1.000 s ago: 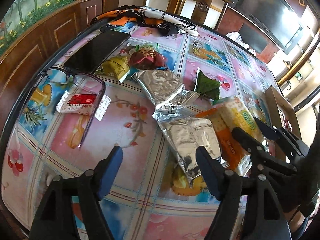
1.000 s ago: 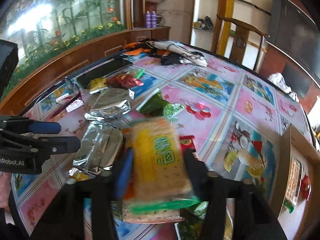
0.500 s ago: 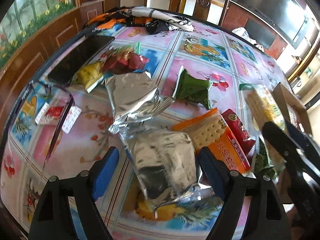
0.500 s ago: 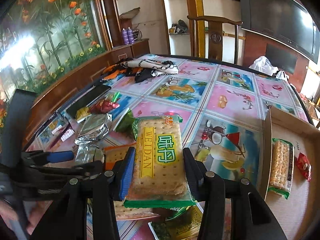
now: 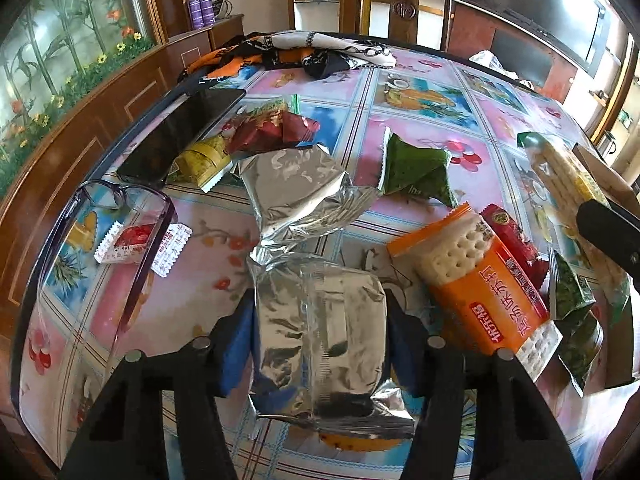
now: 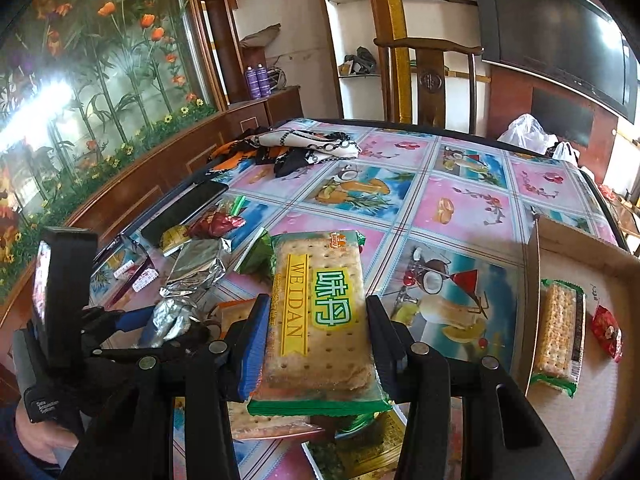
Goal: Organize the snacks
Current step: 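Grasp the silver foil bag with the left gripper and lift it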
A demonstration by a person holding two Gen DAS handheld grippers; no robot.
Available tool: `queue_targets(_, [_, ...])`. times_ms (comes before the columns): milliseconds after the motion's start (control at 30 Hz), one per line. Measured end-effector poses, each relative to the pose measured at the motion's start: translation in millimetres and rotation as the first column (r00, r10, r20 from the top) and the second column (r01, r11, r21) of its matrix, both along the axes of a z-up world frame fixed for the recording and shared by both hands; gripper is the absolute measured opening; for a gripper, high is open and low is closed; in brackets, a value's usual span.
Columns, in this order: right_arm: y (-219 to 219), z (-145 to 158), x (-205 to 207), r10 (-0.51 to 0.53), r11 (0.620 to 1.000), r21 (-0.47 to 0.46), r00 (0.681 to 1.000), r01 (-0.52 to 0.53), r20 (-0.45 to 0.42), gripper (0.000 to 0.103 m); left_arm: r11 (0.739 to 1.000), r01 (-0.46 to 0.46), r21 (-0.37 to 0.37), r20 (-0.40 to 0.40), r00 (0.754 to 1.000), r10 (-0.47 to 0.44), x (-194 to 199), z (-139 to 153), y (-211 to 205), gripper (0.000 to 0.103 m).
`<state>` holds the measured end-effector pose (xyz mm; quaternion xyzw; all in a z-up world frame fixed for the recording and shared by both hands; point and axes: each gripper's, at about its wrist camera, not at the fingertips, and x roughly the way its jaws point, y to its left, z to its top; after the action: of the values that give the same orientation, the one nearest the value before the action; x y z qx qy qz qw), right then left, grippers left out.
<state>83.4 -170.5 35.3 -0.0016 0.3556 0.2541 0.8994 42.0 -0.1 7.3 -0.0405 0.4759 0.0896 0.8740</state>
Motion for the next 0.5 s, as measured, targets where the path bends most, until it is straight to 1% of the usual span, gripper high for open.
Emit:
queue_targets(67, [-1, 0, 0, -0.003, 1.0, 0.001, 1.0, 0.003, 0.0, 0.051, 1.0, 0.002, 0.011, 0.009, 1.0, -0.003, -2, 0, -2, 0.057])
queue_targets(133, [-1, 0, 1, -0.002, 1.0, 0.001, 1.0, 0.002, 0.0, 0.051, 1.0, 0.002, 0.005, 0.02, 1.0, -0.002, -4, 2, -3, 0.057])
queue_targets(233, [-2, 1, 1, -0.004, 1.0, 0.008, 1.0, 0.004, 0.003, 0.051, 1.0, 0.005, 0.014, 0.058, 0.998, -0.006, -6, 9, -6, 0.057])
queue_targets(367, [-6, 4, -1, -0.012, 1.0, 0.027, 1.0, 0.012, 0.015, 0.051, 0.995, -0.014, 0.097, 0.15, 0.989, -0.001, -11, 24, -19, 0.057])
queue_targets(500, [-10, 9, -3, -0.018, 0.999, 0.044, 0.999, 0.017, 0.03, 0.051, 0.982, -0.039, 0.187, 0.25, 0.968, -0.009, -18, 40, -34, 0.057])
